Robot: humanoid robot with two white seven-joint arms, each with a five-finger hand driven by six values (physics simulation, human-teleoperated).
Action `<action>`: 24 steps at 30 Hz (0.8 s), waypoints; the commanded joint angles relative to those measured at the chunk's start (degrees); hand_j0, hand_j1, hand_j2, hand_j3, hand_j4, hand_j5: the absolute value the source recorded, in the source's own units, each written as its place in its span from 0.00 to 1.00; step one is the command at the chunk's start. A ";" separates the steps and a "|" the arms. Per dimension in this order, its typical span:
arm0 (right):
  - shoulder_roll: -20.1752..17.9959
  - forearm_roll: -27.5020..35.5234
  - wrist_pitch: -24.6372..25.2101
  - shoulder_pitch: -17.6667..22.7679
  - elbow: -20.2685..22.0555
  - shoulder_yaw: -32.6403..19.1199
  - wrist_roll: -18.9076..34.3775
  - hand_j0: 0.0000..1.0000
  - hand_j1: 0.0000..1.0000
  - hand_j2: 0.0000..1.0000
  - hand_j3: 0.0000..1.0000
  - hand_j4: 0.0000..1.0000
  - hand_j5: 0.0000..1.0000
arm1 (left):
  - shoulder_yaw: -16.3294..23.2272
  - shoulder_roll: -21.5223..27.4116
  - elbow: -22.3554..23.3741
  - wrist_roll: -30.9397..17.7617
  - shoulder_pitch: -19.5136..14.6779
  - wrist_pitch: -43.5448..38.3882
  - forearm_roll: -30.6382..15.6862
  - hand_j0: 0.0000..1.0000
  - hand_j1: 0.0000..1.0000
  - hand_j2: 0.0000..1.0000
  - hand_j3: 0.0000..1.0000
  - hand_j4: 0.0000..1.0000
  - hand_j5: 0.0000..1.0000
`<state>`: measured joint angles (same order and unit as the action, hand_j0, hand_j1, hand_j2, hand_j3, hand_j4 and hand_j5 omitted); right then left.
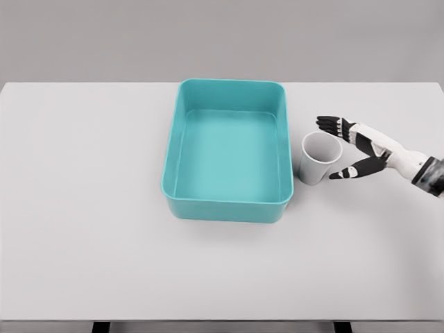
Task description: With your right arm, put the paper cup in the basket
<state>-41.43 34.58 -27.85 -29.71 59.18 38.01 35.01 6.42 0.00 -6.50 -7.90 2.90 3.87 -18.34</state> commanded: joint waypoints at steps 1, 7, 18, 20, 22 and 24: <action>0.21 0.23 0.17 0.00 0.06 -0.05 -0.01 1.00 1.00 1.00 1.00 1.00 1.00 | 0.00 0.00 -0.01 -0.01 0.00 0.00 -0.03 1.00 1.00 1.00 1.00 1.00 1.00; 0.21 0.23 0.17 0.00 0.15 0.04 -0.01 1.00 1.00 1.00 1.00 1.00 1.00 | 0.00 0.00 -0.01 -0.01 0.00 0.00 -0.03 1.00 1.00 1.00 1.00 1.00 1.00; 1.35 0.23 0.43 -0.09 0.41 0.75 -0.01 1.00 1.00 1.00 1.00 1.00 1.00 | 0.00 0.00 -0.01 -0.01 0.00 0.00 -0.03 1.00 1.00 1.00 1.00 1.00 1.00; 1.44 0.23 0.52 -0.17 0.50 0.75 -0.01 1.00 1.00 1.00 1.00 1.00 1.00 | 0.00 0.00 -0.01 -0.01 0.00 0.00 -0.03 1.00 1.00 1.00 1.00 1.00 1.00; 1.53 0.23 0.61 -0.18 0.59 0.75 -0.01 1.00 1.00 1.00 1.00 1.00 1.00 | 0.00 0.00 -0.01 -0.01 0.00 0.00 -0.03 1.00 1.00 1.00 1.00 1.00 1.00; 1.62 0.23 0.61 -0.18 0.68 0.75 -0.01 1.00 1.00 1.00 1.00 1.00 1.00 | 0.00 0.00 -0.01 -0.01 0.00 0.00 -0.03 1.00 1.00 1.00 1.00 1.00 1.00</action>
<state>-39.88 34.41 -27.35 -29.88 59.72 38.81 35.01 6.42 0.00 -6.50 -7.90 2.90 3.88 -18.34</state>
